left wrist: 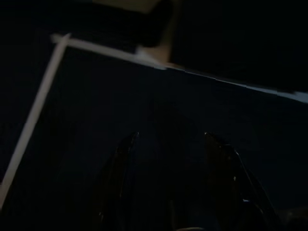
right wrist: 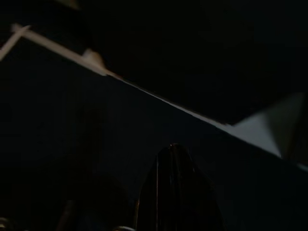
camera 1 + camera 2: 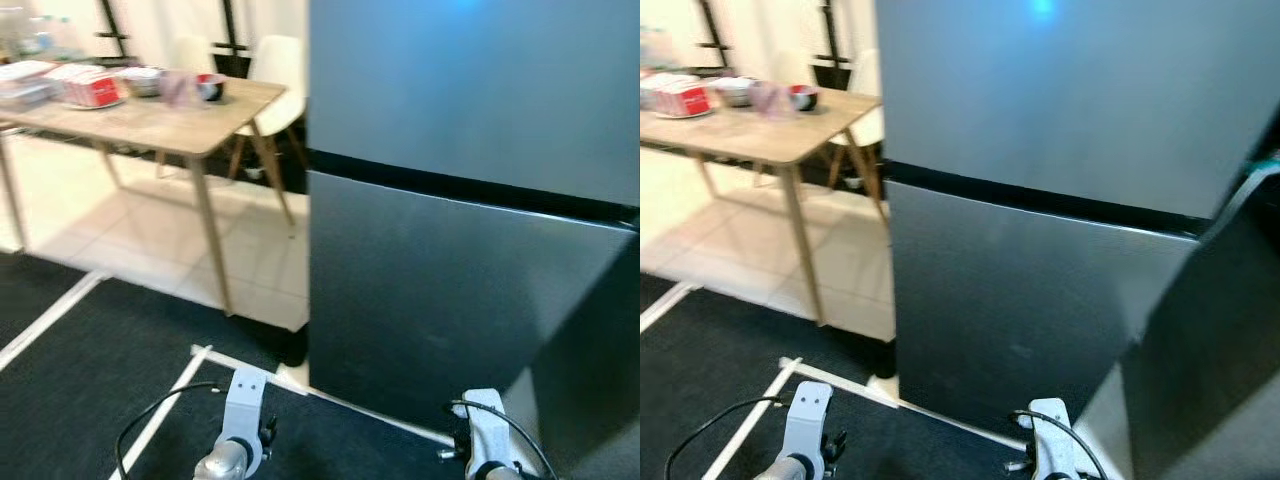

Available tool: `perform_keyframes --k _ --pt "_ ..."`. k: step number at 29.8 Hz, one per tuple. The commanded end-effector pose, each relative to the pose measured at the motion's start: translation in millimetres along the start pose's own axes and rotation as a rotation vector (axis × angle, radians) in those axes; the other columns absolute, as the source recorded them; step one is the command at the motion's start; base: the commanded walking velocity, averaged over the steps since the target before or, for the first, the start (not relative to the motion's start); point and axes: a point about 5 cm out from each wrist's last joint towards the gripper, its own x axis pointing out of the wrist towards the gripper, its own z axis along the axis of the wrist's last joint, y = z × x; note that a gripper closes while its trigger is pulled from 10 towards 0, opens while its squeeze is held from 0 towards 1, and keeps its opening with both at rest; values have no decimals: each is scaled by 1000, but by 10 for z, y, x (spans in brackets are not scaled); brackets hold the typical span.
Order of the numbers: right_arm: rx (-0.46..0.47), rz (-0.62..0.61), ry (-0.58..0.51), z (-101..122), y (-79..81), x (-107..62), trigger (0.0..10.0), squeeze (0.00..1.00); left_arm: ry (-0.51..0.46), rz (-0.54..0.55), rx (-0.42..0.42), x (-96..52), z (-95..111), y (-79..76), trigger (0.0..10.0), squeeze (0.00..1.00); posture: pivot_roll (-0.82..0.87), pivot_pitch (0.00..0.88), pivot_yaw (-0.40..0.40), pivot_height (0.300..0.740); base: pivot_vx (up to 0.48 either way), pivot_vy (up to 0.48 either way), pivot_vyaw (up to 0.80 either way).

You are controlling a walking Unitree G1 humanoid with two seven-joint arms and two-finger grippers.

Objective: Restocking fridge

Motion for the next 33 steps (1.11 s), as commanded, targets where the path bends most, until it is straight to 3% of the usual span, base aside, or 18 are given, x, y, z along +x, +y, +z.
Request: perform_keyframes --k 1,33 --pt "-7 0 -14 24 -8 1 10000 0 10 -12 5 -5 -29 -23 10000 0 -25 0 -40 740 0 0 800" --pt "-3 11 -19 52 -2 6 10000 0 17 -34 12 15 7 -57 10000 0 -28 0 -42 740 0 0 800"
